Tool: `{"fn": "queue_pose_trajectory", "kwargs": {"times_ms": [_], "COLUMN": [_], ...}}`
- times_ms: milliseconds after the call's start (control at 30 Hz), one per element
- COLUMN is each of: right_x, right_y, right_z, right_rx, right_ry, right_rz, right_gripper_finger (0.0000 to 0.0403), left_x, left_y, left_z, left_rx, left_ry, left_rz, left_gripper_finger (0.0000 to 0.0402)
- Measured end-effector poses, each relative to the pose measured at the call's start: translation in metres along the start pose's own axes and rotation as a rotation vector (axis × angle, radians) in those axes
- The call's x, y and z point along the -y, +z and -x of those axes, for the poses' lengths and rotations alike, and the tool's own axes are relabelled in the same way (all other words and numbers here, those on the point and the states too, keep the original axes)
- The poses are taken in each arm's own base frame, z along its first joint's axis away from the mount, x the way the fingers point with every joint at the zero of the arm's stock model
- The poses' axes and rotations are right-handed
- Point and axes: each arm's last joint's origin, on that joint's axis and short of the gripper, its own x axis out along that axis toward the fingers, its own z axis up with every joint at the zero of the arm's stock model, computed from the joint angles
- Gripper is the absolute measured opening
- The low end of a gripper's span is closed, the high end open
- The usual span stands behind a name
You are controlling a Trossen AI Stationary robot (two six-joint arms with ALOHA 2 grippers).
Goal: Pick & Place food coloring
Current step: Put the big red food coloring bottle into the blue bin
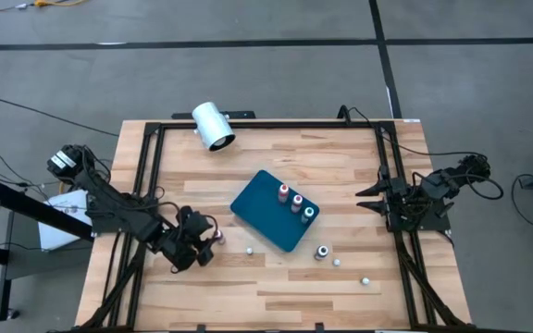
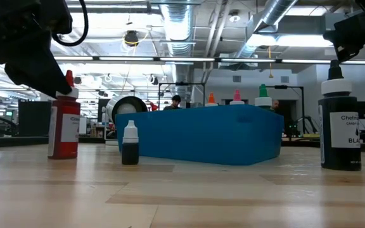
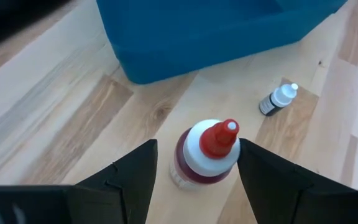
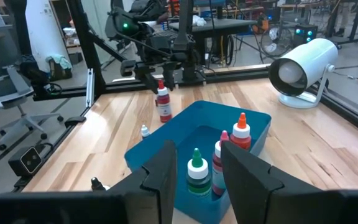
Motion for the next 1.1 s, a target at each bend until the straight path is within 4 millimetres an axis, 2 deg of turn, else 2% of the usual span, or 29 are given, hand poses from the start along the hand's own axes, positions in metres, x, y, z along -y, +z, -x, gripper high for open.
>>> {"fn": "queue_pose_trajectory", "kwargs": {"times_ms": [1100], "right_x": [0.0], "right_y": [0.0], "right_z": [0.0], "right_rx": [0.0], "right_ry": [0.0], "right_rz": [0.0], "right_gripper_finger": [0.0114], "left_x": [-0.0055], "left_y": [0.0083], "left_z": [-0.0081], "left_rx": [-0.04], "left_ry": [0.008], "left_rz": [-0.006], "left_gripper_finger": [0.021]}}
